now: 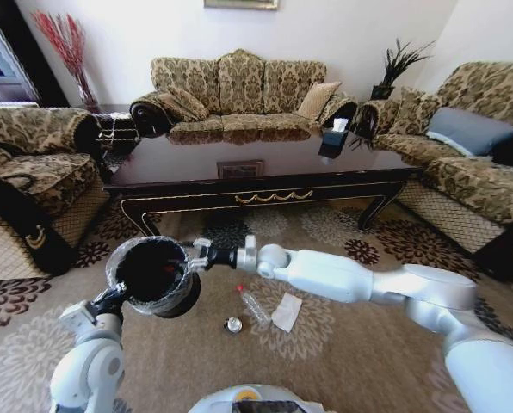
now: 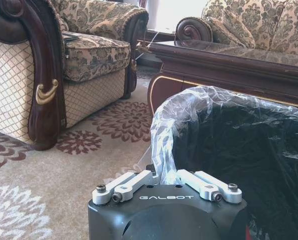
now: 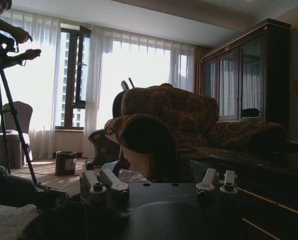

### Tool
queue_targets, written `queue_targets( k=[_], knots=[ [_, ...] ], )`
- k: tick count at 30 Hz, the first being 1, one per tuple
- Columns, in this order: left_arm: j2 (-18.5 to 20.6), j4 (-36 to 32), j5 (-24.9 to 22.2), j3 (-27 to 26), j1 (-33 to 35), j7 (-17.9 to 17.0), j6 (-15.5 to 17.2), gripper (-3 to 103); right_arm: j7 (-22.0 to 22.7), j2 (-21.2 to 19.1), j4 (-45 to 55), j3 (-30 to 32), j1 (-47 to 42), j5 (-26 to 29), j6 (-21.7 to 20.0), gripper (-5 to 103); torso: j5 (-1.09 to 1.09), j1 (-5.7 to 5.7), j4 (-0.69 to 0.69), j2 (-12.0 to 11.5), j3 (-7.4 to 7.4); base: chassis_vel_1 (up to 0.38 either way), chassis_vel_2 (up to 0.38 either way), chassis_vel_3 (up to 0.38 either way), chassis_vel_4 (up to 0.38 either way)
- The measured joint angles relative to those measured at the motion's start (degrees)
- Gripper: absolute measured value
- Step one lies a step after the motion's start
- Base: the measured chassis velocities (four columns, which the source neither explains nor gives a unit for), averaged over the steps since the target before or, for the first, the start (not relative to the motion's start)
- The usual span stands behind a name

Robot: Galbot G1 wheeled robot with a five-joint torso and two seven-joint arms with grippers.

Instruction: Move to the front of the table and pick up the trash from the floor, then place it into the trash bin.

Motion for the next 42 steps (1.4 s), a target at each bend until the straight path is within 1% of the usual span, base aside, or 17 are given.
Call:
queue_targets(
  k=[1, 2, 3, 5, 7, 9, 10, 12, 14, 15, 16, 17, 23, 25, 27, 30, 42],
  knots=[
    [0.0, 0.0, 0.0, -0.02, 0.02, 0.01, 0.0, 3, 1.94, -0.8, -0.03, 1.82, -1.3, 0.35, -0.5, 81, -0.01, 0.0, -0.01, 0.0, 0.0, 0.0, 0.0, 0.0, 0.0],
    [0.0, -0.03, 0.0, -0.03, 0.03, 0.02, 0.0, 3, 3.51, -1.3, 0.02, 3.02, -2.34, 0.7, -0.99, 86, 0.0, 0.0, 0.0, 0.0, 0.0, 0.0, 0.0, 0.0, 0.0],
    [0.0, -0.03, 0.0, -0.03, 0.03, 0.02, 0.0, 3, 3.51, -1.3, 0.02, 3.02, -2.34, 0.7, -0.99, 86, 0.0, 0.0, 0.0, 0.0, 0.0, 0.0, 0.0, 0.0, 0.0],
    [0.07, -0.19, 0.01, -0.08, 0.14, 0.04, -0.01, 3, 9.11, -2.96, 0.55, 6.54, -5.9, 1.79, -2.97, 96, 0.01, 0.0, 0.0, 0.0, 0.0, 0.0, 0.0, 0.0, 0.0],
    [0.12, -0.28, 0.01, -0.15, 0.23, 0.05, -0.02, 3, 17.35, -4.33, 1.08, 10.08, -10.33, 1.74, -6.36, 98, 0.0, 0.0, 0.0, 0.0, 0.0, 0.0, 0.0, 0.0, 0.0],
    [0.19, -0.3, 0.01, -0.23, 0.33, 0.06, -0.05, 3, 28.51, -5.1, 1.56, 13.93, -16.11, 1.62, -11.38, 100, 0.01, 0.0, 0.0, 0.0, 0.0, 0.0, 0.0, 0.0, 0.0],
    [0.19, -0.3, 0.01, -0.23, 0.33, 0.06, -0.05, 3, 28.51, -5.1, 1.56, 13.93, -16.11, 1.62, -11.38, 100, 0.01, 0.0, 0.0, 0.0, 0.0, 0.0, 0.0, 0.0, 0.0],
    [0.27, -0.32, 0.03, -0.23, 0.43, 0.07, -0.07, 3, 42.14, -5.16, 1.82, 18.55, -23.39, 3.32, -18.33, 100, 0.03, 0.0, -0.01, 0.0, 0.01, 0.0, 0.0, 0.0, 0.0],
    [0.3, -0.32, 0.23, -0.11, 0.53, 0.07, -0.1, 3, 51.65, -4.63, 1.64, 23.12, -28.41, 6.08, -23.45, 100, 0.0, 0.0, -0.02, 0.0, 0.0, 0.0, 0.0, 0.0, 0.0],
    [0.3, -0.32, 0.23, -0.11, 0.53, 0.07, -0.1, 3, 51.65, -4.63, 1.64, 23.12, -28.41, 6.08, -23.45, 100, 0.0, 0.0, -0.02, 0.0, 0.0, 0.0, 0.0, 0.0, 0.0],
    [0.3, -0.32, 0.34, 0.02, 0.58, 0.1, -0.13, 3, 55.81, -4.11, 1.23, 25.75, -31.13, 7.49, -25.87, 100, -0.01, 0.0, -0.01, 0.0, 0.0, 0.0, 0.0, 0.0, 0.0],
    [0.33, -0.29, 0.43, 0.17, 0.55, 0.11, -0.14, 3, 57.67, -3.69, 0.61, 27.84, -33.41, 7.82, -26.87, 100, 0.01, 0.0, 0.0, 0.0, 0.0, 0.0, 0.0, 0.0, 0.0],
    [0.48, -0.12, 0.61, 0.4, 0.5, 0.16, -0.14, 3, 58.37, -2.85, -2.28, 31.62, -37.95, 6.64, -27.59, 100, -0.01, 0.0, -0.01, 0.0, 0.0, 0.0, 0.0, 0.0, 0.0],
    [0.59, -0.12, 0.64, 0.29, 0.59, 0.16, -0.14, 3, 60.47, -1.95, -3.98, 33.43, -40.01, 7.67, -28.98, 100, -0.01, 0.0, 0.0, 0.0, 0.0, 0.0, 0.0, 0.0, 0.0],
    [0.71, -0.19, 0.67, 0.16, 0.81, 0.16, -0.14, 3, 64.56, -0.82, -5.33, 35.27, -41.75, 10.19, -33.07, 100, 0.0, 0.0, 0.0, 0.0, 0.0, 0.0, 0.0, 0.0, 0.0],
    [0.73, -0.35, 0.69, 0.13, 1.01, 0.16, -0.14, 3, 65.99, -0.03, -6.4, 35.97, -42.79, 11.0, -34.42, 100, -0.02, -0.01, 0.0, 0.0, 0.0, 0.0, 0.0, 0.0, 0.0],
    [0.4, -0.55, 1.35, 0.12, 1.64, 0.19, -0.89, 3, 66.37, 1.39, -7.84, 32.37, -45.91, 9.57, -35.11, 100, -0.01, 0.0, 0.0, 0.0, 0.0, 0.0, 0.0, 0.0, 0.0]
  ],
)
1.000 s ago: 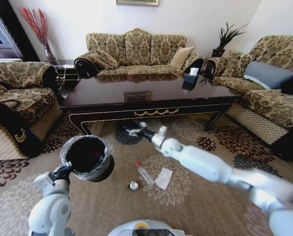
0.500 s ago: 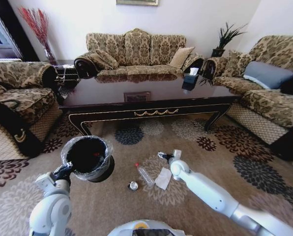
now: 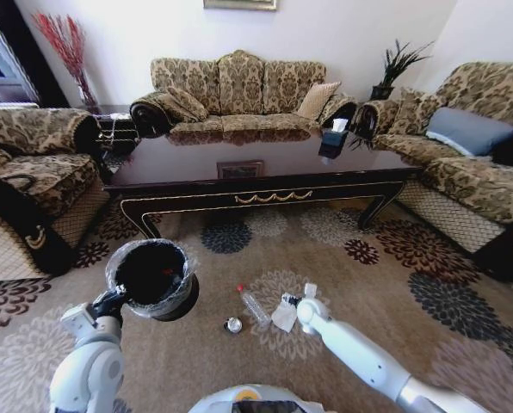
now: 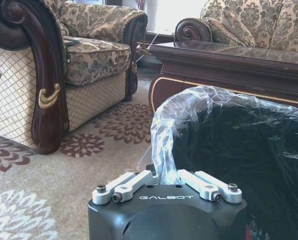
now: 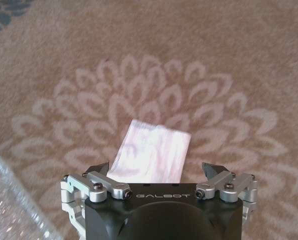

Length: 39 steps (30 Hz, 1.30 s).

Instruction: Move to the front of the table and pick up the trash from the floor, then place it into the trash bin.

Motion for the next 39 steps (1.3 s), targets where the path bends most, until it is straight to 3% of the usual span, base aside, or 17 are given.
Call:
queue_targets(
  k=[17, 19, 21, 23, 24, 31, 33, 37, 39],
  knots=[
    [-0.01, -0.3, 0.0, -0.36, 0.12, 0.19, -0.37, 3, -1.61, 3.64, -4.56, -1.66, 0.43, -0.79, 1.09, 103, 0.0, 0.0, 0.0, 0.0, 0.0, 0.0, 0.0, 0.0, 0.0],
    [0.0, -0.23, 0.0, -0.35, -0.09, 0.19, -0.37, 3, -1.62, 3.88, -4.99, -1.66, 0.4, -1.12, 1.12, 93, 0.0, 0.0, 0.0, 0.0, 0.0, 0.0, 0.0, 0.0, 0.0],
    [0.0, -0.16, 0.0, -0.34, -0.21, 0.19, -0.37, 3, -1.61, 3.9, -5.22, -1.68, 0.38, -1.29, 1.12, 93, 0.0, 0.0, 0.0, 0.0, 0.0, 0.0, 0.0, 0.0, 0.0],
    [-0.04, 0.01, 0.01, -0.23, -0.41, 0.19, -0.37, 3, -1.52, 3.85, -5.68, -1.83, 0.3, -1.66, 1.06, 83, 0.0, 0.0, 0.0, 0.0, 0.0, 0.0, 0.0, 0.0, 0.0],
    [-0.04, 0.01, 0.01, -0.23, -0.41, 0.19, -0.37, 3, -1.52, 3.85, -5.68, -1.83, 0.3, -1.66, 1.06, 83, 0.0, 0.0, 0.0, 0.0, 0.0, 0.0, 0.0, 0.0, 0.0],
    [-0.16, 0.52, 0.13, -0.05, -0.78, 0.19, -0.37, 3, -1.61, 3.44, -6.64, -1.93, 0.23, -2.57, 0.88, 50, 0.0, 0.0, 0.0, 0.0, 0.0, 0.0, 0.0, 0.0, 0.0],
    [-0.17, 0.55, 0.13, -0.03, -0.82, 0.19, -0.37, 3, -1.62, 3.38, -6.7, -1.99, 0.22, -2.68, 0.86, 50, 0.0, 0.0, 0.0, 0.0, 0.0, 0.0, 0.0, 0.0, 0.0],
    [-0.21, 0.55, 0.14, 0.04, -0.87, 0.19, -0.37, 3, -1.76, 3.18, -6.98, -2.1, -0.19, -3.83, 0.89, 28, 0.0, 0.0, 0.0, 0.0, 0.0, 0.0, 0.0, 0.0, 0.0],
    [-0.22, 0.55, 0.14, 0.04, -0.87, 0.19, -0.37, 3, -1.78, 3.11, -6.98, -2.1, -0.35, -4.0, 0.91, 28, 0.0, 0.0, 0.0, 0.0, 0.0, 0.0, 0.0, 0.0, 0.0]
  ],
)
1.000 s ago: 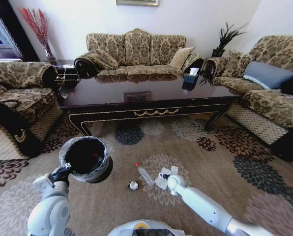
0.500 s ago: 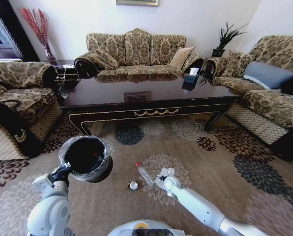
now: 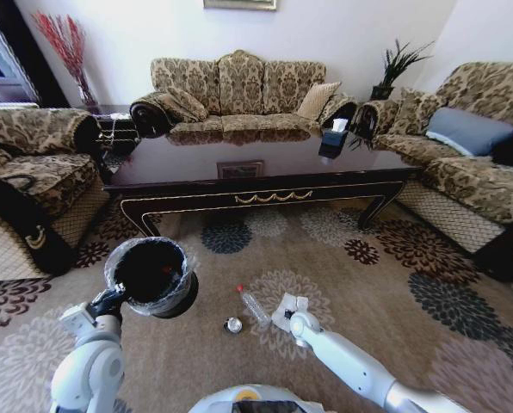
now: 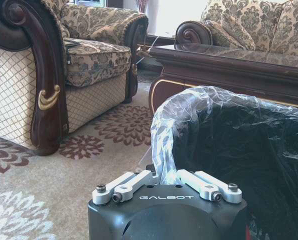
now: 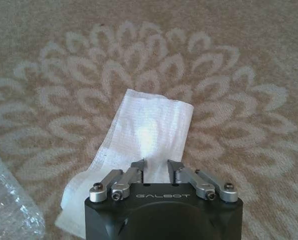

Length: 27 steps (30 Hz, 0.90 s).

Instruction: Move to the front of the table and pick up the trash from the floor, then place it into the trash bin.

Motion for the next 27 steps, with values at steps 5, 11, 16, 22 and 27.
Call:
queue_targets(
  k=[5, 11, 16, 22, 27],
  knots=[
    [0.02, 0.0, 0.01, -0.04, 0.03, 0.0, 0.0, 3, -0.02, -0.58, 0.56, 0.05, -0.47, -0.64, 0.25, 7, 0.0, 0.0, 0.0, 0.0, 0.0, 0.0, 0.0, 0.0, 0.0],
    [-0.02, 0.0, 0.0, 0.01, 0.03, 0.0, -0.05, 3, -0.51, -1.63, 2.13, 0.25, -0.93, -1.21, 1.77, 0, 0.0, 0.0, 0.0, 0.0, 0.0, 0.0, 0.0, 0.0, 0.0],
    [-0.03, 0.11, 0.01, 0.05, 0.0, 0.01, -0.31, 3, -1.7, -2.57, 3.8, 0.59, -1.11, -1.36, 3.04, 0, 0.0, 0.0, 0.0, 0.0, 0.0, 0.0, 0.0, 0.0, 0.0],
    [0.03, 0.3, 0.04, 0.02, -0.02, 0.05, -0.62, 3, -1.75, -4.15, 7.55, 1.1, -1.03, -1.58, 3.91, 0, 0.0, 0.0, -0.01, 0.0, 0.0, 0.0, 0.0, 0.0, 0.0],
    [0.21, 0.46, 0.04, 0.04, -0.17, 0.1, -0.71, 3, -6.21, -7.42, 14.12, -0.24, 1.7, -3.64, 6.9, 0, 0.0, 0.0, -0.02, 0.0, 0.0, 0.0, 0.0, 0.0, 0.0]
  ],
)
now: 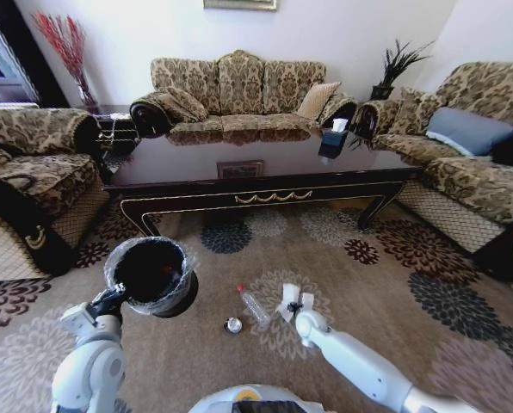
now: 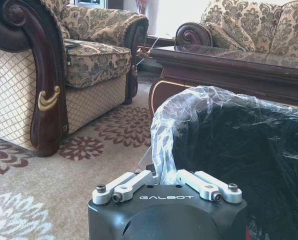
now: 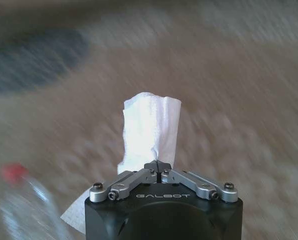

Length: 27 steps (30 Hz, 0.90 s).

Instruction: Move to the front of the table and pick up the trash from the floor, then place it into the trash bin.

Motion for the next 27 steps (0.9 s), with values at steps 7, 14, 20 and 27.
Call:
queue_targets(
  k=[7, 14, 20, 27],
  knots=[
    [-0.03, 0.23, 0.2, 0.63, -0.34, 0.09, 0.02, 3, -1.38, -3.1, 9.72, -4.5, 9.94, 4.89, 1.18, 0, -0.01, 0.0, 0.03, 0.0, 0.0, 0.0, 0.0, 0.0, 0.0],
    [0.07, 0.47, 0.34, 0.74, -0.38, 0.17, 0.19, 3, 3.6, -2.7, 16.12, -9.28, 18.25, 12.82, -0.18, 0, 0.0, 0.0, 0.02, 0.0, 0.0, 0.0, 0.0, 0.0, 0.0],
    [0.1, 0.86, 0.36, 0.7, -0.68, 0.2, 0.28, 3, 5.06, -1.43, 18.28, -14.91, 28.14, 17.41, -0.36, 0, -0.01, 0.0, 0.02, 0.0, 0.0, 0.0, 0.0, 0.0, 0.0],
    [0.14, 1.56, 0.35, 0.73, -1.37, 0.23, 0.44, 3, 5.09, 1.19, 19.62, -20.44, 38.95, 23.24, 0.3, 0, -0.01, 0.0, 0.02, 0.0, 0.0, 0.0, 0.0, 0.0, 0.0]
  ],
)
